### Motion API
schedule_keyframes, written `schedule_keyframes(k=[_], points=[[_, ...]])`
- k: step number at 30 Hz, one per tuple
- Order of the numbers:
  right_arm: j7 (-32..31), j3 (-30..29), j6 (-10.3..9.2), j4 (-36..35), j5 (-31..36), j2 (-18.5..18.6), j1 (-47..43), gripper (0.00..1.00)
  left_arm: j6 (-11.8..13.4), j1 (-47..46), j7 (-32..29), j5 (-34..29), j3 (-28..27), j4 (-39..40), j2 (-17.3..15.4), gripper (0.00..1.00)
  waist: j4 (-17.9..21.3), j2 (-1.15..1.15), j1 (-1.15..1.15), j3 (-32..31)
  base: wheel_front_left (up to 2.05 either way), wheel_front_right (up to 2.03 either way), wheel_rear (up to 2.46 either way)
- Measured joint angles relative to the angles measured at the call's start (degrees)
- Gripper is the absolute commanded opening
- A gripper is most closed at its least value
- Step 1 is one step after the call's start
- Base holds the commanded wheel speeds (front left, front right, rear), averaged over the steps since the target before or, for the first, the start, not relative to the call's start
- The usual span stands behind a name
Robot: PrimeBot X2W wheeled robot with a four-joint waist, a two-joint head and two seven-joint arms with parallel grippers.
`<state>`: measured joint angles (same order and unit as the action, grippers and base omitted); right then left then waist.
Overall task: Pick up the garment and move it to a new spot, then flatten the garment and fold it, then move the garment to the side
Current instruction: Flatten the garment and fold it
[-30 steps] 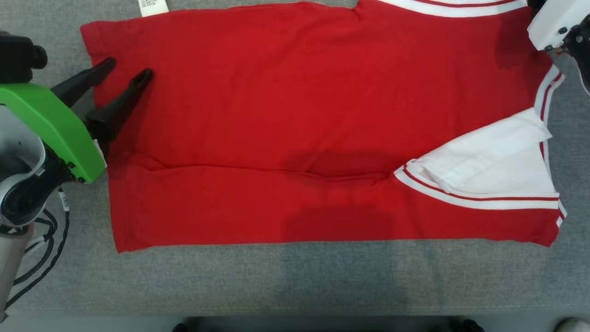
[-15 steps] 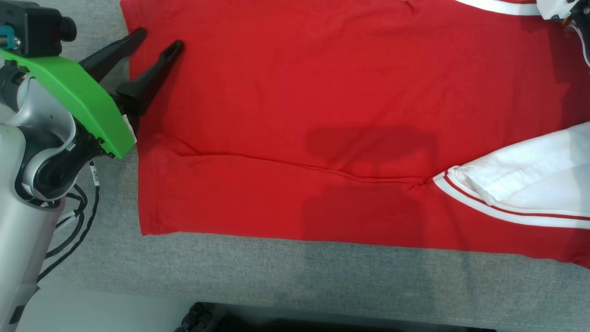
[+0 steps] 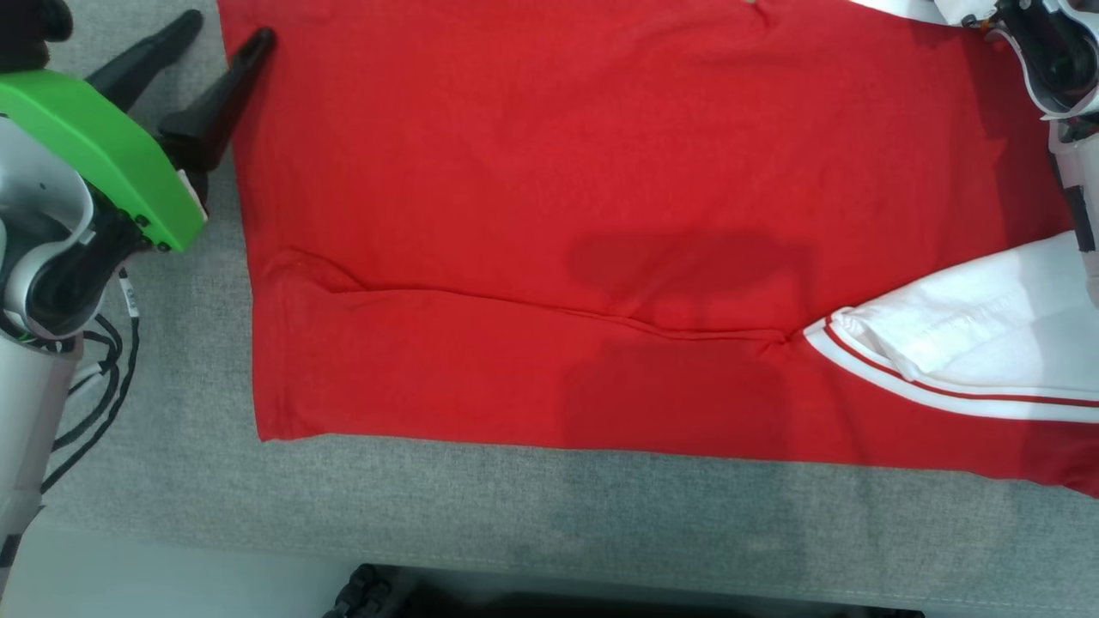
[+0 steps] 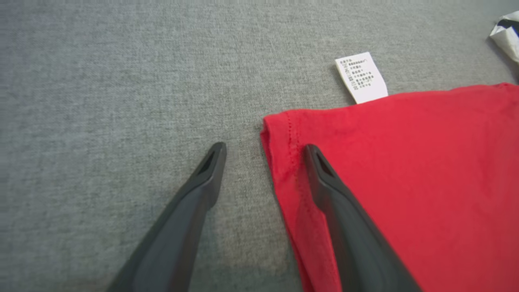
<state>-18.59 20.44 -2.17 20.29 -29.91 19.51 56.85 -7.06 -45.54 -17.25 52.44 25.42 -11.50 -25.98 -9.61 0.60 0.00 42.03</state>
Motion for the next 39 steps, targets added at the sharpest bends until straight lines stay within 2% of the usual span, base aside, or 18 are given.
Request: schedule_keyframes(k=[15,17,18,19,22,23,26,28,39], points=[[2.47,1.78,3.66,4.08,-0.04,-1.23,0.21,0.00,-0.01,-1.97,1.77,0.33,0.54,-5.95,0.69,0.99,2.44,0.00,0.00,-1.35,0.00,0.00,0.00],[2.52,1.85,3.69,4.68,-0.04,-1.23,0.21,0.00,-0.01,-2.05,1.77,0.76,0.76,-6.41,0.92,0.89,2.60,0.00,0.00,-1.70,0.00,0.00,0.00],[2.71,1.86,3.83,5.04,-0.04,-1.22,0.21,0.00,-0.01,-2.11,1.76,1.08,0.81,-6.54,1.04,0.89,2.67,0.00,0.00,-1.87,0.00,0.00,0.00],[2.88,1.85,4.02,5.42,-0.04,-1.20,0.20,0.00,-0.01,-2.18,1.75,1.43,0.96,-6.69,1.13,0.75,2.72,0.00,0.00,-2.05,0.00,0.00,0.00],[2.94,1.86,4.19,6.36,-0.05,-1.19,0.20,0.00,-0.01,-2.30,1.68,2.26,1.91,-7.00,1.59,0.71,2.83,0.00,0.00,-2.59,0.00,0.00,0.00],[2.94,1.89,4.19,6.61,-0.05,-1.20,0.20,0.00,-0.01,-2.33,1.66,2.87,2.47,-6.92,1.66,0.57,2.87,0.00,0.00,-2.77,0.00,0.00,0.00],[3.04,2.09,4.63,7.36,-0.25,-1.37,0.19,0.00,-0.01,-2.35,1.58,3.81,3.96,-6.75,1.89,0.34,3.03,0.00,0.00,-3.30,0.00,0.00,0.00],[3.46,2.21,4.68,7.80,-0.38,-1.54,0.19,0.00,-0.02,-2.35,1.44,3.87,4.81,-6.50,2.07,0.00,3.15,0.00,0.00,-3.66,0.00,0.00,0.00],[8.62,2.31,6.72,6.43,-1.91,-3.48,0.01,0.00,-0.05,-2.10,4.54,6.23,6.09,-5.87,0.90,0.00,4.29,0.00,0.00,-6.15,0.00,0.00,0.00]])
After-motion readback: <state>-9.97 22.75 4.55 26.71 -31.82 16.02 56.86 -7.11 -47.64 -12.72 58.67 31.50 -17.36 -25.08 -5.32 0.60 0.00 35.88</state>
